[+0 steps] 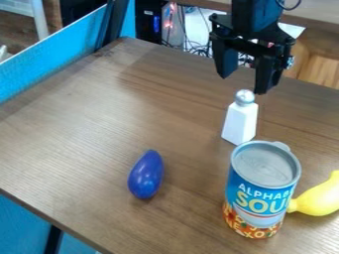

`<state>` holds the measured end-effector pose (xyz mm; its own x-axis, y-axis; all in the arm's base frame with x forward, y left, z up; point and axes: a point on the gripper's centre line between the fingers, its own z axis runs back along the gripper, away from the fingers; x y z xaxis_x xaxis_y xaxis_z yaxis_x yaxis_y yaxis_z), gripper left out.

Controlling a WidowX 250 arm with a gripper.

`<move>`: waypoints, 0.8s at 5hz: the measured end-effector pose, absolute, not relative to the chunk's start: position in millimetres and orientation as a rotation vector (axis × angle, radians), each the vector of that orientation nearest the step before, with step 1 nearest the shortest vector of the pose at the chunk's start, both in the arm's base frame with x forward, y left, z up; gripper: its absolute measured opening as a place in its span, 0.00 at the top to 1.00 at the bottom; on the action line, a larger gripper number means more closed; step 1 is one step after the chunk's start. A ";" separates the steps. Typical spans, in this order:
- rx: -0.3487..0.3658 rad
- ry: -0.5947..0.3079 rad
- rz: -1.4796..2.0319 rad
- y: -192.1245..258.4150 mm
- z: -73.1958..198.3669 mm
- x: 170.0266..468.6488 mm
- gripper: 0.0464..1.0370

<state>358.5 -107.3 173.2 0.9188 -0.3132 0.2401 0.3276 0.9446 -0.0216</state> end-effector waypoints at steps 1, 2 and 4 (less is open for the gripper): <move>-0.055 -0.193 -0.330 -106.3 159.1 357.7 0.04; -0.022 -0.128 -0.387 -104.2 147.9 362.9 0.04; -0.031 -0.073 -0.427 -108.9 130.7 373.2 0.04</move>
